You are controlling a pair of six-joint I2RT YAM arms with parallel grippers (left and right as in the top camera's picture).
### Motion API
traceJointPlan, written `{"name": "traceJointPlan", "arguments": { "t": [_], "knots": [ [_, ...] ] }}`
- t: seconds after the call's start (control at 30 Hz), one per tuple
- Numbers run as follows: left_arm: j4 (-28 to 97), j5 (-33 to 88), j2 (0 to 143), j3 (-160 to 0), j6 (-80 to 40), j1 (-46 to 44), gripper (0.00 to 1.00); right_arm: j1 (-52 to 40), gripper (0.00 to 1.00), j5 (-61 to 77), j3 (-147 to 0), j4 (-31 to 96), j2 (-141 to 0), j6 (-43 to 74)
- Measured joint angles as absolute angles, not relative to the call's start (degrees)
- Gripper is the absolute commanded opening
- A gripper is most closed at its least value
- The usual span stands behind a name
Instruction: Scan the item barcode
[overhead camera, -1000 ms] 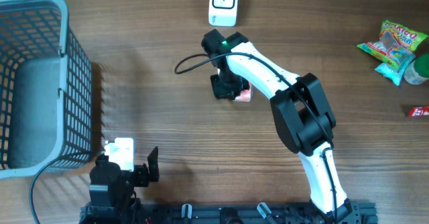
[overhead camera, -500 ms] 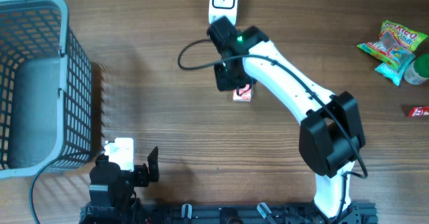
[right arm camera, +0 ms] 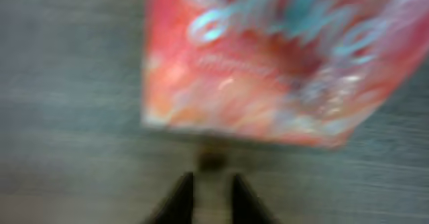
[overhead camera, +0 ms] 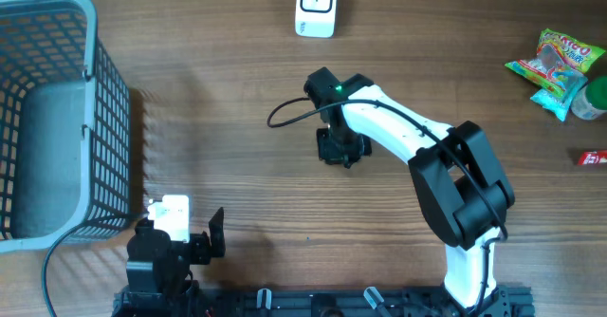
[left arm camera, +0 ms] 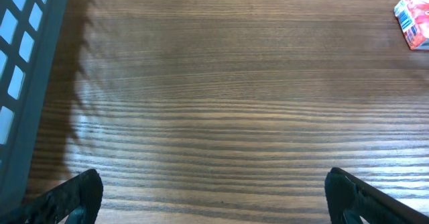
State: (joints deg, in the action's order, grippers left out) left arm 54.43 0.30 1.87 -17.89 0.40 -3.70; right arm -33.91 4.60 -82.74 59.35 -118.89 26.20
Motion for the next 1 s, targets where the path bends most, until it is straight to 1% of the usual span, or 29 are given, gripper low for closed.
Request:
{"name": "traceJointPlan", "arguments": {
  "t": [0.23,0.33,0.4,0.47,0.5,0.53,0.6,0.63,0.67,0.7,0.73,0.77,0.9,1.0],
  "knots": [
    [54.4,0.3,1.9,-17.9,0.4,-3.7,1.00,-33.9,1.00,3.2,-84.3,63.4,-113.4,8.0],
    [54.5,0.3,1.9,-17.9,0.4,-3.7,1.00,-33.9,1.00,0.9,-84.8,61.6,-111.5,-1.3],
    [54.4,0.3,1.9,-17.9,0.4,-3.7,1.00,-33.7,1.00,-0.1,-84.8,57.1,-111.4,-7.6],
    [54.5,0.3,1.9,-17.9,0.4,-3.7,1.00,-33.3,1.00,-0.5,-84.8,53.8,-111.4,-8.5],
    [54.4,0.3,1.9,-17.9,0.4,-3.7,1.00,-33.0,0.97,-0.6,-84.8,51.1,-111.4,-6.2],
    [54.4,0.3,1.9,-17.9,0.4,-3.7,1.00,-32.6,0.74,-0.8,-84.8,48.6,-111.4,-1.3],
    [54.5,0.3,1.9,-17.9,0.4,-3.7,1.00,-32.0,0.45,-1.2,-84.8,47.7,-111.4,9.2],
    [54.4,0.3,1.9,-17.9,0.4,-3.7,1.00,-31.8,0.41,-1.1,-84.8,47.8,-111.4,16.5],
    [54.4,0.3,1.9,-17.9,0.4,-3.7,1.00,-31.6,0.53,-1.1,-84.8,48.0,-111.4,22.3],
    [54.4,0.3,1.9,-17.9,0.4,-3.7,1.00,-31.4,0.75,-1.0,-84.8,48.1,-111.4,29.3],
    [54.4,0.3,1.9,-17.9,0.4,-3.7,1.00,-31.4,0.93,-0.5,-84.8,48.2,-111.4,36.2],
    [54.4,0.3,1.9,-17.9,0.4,-3.7,1.00,-31.4,1.00,-0.1,-84.8,48.4,-111.4,42.4],
    [54.4,0.3,1.9,-17.9,0.4,-3.7,1.00,-31.5,1.00,0.9,-84.8,51.3,-111.4,61.8],
    [54.4,0.3,1.9,-17.9,0.4,-3.7,1.00,-31.4,1.00,2.7,-84.8,53.8,-111.4,74.2]
  ]
}}
